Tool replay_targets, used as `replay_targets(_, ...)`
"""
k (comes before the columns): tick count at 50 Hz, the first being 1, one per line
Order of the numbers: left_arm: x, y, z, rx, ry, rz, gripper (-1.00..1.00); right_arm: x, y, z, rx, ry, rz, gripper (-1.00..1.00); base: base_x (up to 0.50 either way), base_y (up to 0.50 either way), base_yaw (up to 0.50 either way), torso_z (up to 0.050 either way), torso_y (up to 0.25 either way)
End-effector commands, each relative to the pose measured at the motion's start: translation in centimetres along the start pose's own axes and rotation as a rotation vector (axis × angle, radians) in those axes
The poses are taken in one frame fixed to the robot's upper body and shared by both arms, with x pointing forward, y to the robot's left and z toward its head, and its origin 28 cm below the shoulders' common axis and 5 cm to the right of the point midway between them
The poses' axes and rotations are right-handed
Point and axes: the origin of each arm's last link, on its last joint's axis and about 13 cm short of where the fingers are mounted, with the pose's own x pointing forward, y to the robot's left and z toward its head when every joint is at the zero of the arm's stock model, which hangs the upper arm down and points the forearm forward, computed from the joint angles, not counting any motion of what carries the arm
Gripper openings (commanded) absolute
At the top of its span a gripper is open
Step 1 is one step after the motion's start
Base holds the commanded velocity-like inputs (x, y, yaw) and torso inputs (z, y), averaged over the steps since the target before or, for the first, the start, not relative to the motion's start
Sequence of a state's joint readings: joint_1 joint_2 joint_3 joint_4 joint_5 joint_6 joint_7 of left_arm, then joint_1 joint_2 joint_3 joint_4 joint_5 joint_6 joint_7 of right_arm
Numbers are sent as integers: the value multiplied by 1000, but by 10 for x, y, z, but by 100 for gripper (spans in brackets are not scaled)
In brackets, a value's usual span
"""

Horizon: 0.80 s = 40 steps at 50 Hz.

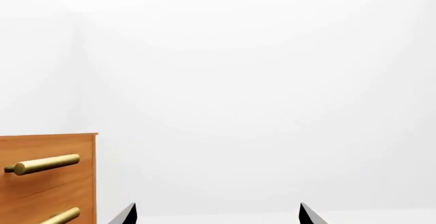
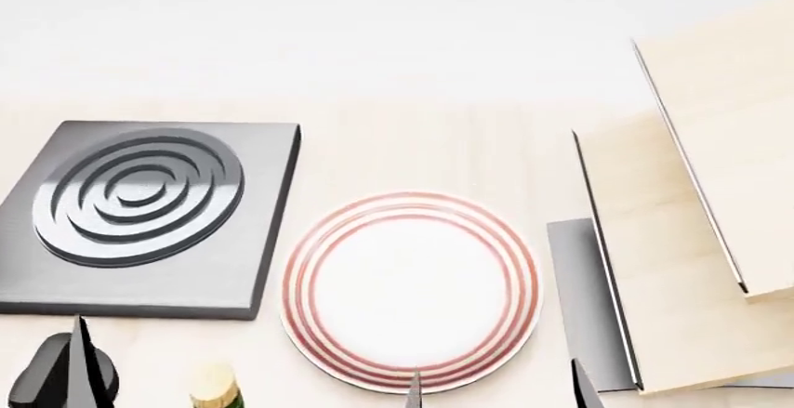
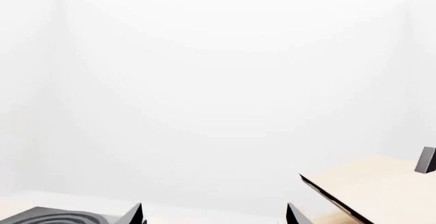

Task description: Pick up the akita bowl and put it on the plate.

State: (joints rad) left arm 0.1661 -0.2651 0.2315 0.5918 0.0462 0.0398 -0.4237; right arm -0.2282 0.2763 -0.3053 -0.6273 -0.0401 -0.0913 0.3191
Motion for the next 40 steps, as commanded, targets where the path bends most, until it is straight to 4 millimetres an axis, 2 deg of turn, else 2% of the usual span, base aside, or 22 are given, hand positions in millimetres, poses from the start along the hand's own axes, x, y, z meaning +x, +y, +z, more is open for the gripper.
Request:
replay_targets(1,0,0,0,0,-1,1,100,0,1,0,0,0,4,100,340,-39,0,0,15)
replay_targets(16,0,1,-1,-1,1,2,100,0,1,-1,-5,3,0,100,334,-35,0,0,0)
replay_targets(24,0,1,-1,0,2,2,100,-1,2,-1,-43,-13,-9,100,4,0,0,0,0)
replay_targets(40,1,2,-1,33,18,-17,100,-1,1,-2,-11,-6,-2,100,0,52,0,0,0)
